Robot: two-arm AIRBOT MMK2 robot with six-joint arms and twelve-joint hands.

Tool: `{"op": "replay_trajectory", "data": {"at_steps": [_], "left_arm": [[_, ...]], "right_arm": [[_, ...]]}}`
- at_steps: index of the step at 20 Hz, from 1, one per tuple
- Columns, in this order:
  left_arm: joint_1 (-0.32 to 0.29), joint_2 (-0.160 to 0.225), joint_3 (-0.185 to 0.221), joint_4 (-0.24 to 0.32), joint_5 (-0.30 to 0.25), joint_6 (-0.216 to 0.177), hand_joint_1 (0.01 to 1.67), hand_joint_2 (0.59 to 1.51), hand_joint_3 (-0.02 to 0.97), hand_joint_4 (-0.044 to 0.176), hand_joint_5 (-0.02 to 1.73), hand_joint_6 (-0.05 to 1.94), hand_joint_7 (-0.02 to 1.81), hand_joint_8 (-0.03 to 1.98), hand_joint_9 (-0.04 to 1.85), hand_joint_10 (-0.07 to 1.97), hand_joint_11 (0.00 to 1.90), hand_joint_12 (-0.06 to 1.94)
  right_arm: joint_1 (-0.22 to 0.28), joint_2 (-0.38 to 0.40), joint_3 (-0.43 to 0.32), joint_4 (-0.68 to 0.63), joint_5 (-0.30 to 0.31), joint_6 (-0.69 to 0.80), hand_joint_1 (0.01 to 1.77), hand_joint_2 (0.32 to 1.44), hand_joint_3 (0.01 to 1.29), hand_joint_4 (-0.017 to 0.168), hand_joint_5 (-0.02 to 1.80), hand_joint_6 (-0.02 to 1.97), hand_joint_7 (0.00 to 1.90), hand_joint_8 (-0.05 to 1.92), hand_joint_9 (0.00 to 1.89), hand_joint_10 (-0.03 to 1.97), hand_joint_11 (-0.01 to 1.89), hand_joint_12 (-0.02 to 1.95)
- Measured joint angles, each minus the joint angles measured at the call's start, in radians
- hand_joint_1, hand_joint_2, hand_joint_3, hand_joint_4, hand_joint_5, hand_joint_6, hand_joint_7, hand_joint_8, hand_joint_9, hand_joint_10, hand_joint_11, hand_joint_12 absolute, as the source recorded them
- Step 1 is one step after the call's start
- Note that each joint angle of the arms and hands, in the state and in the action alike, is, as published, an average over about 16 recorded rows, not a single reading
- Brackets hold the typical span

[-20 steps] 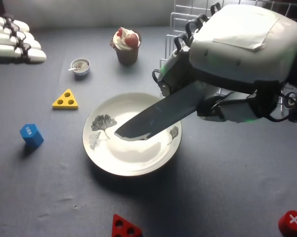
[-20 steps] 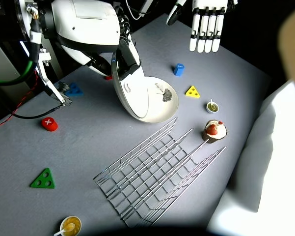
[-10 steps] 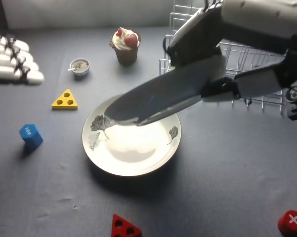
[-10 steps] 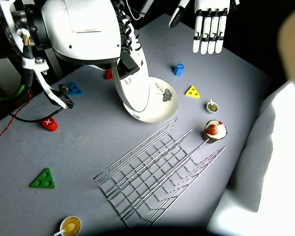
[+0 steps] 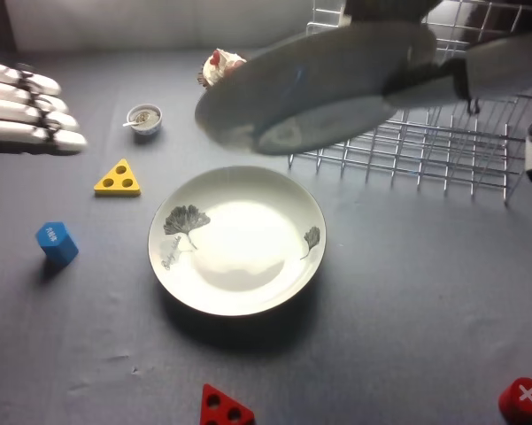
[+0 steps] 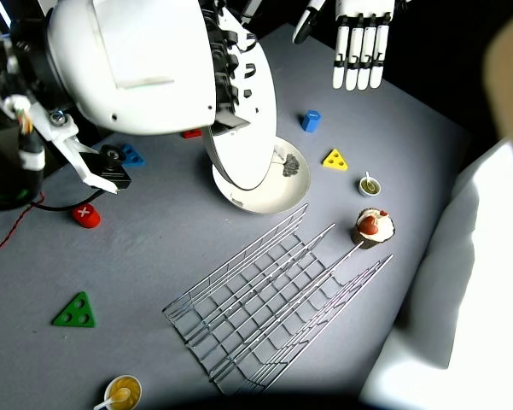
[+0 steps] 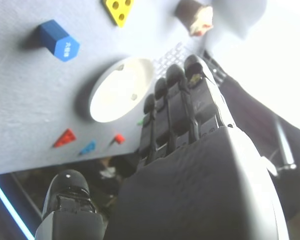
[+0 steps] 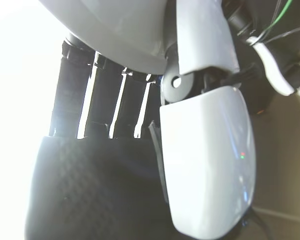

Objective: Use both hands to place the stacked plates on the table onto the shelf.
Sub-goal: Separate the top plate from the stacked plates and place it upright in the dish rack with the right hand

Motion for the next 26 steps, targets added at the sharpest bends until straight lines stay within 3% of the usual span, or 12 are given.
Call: {"op": "replay_trajectory", "data": {"at_steps": [11, 26], "left_arm": [[-0.092, -0.035, -0.054, 0.021, 0.019, 0.003, 0.02, 1.058, -0.004, 0.001, 0.15, 0.02, 0.22, 0.01, 0.22, 0.01, 0.18, 0.02], [-0.129, -0.047, -0.072, 0.053, 0.031, 0.0, 0.01, 1.058, -0.003, 0.001, 0.15, 0.02, 0.21, 0.01, 0.21, 0.01, 0.19, 0.02]], "right_arm": [[0.018, 0.0, 0.106, 0.125, -0.009, 0.113, 1.49, 0.92, 0.01, -0.007, 0.95, 0.82, 1.12, 0.55, 1.24, 0.49, 1.04, 1.27], [0.058, -0.009, 0.201, 0.288, -0.166, 0.191, 1.5, 0.94, 0.01, -0.008, 0.94, 0.81, 1.11, 0.56, 1.22, 0.51, 1.04, 1.26]]}}
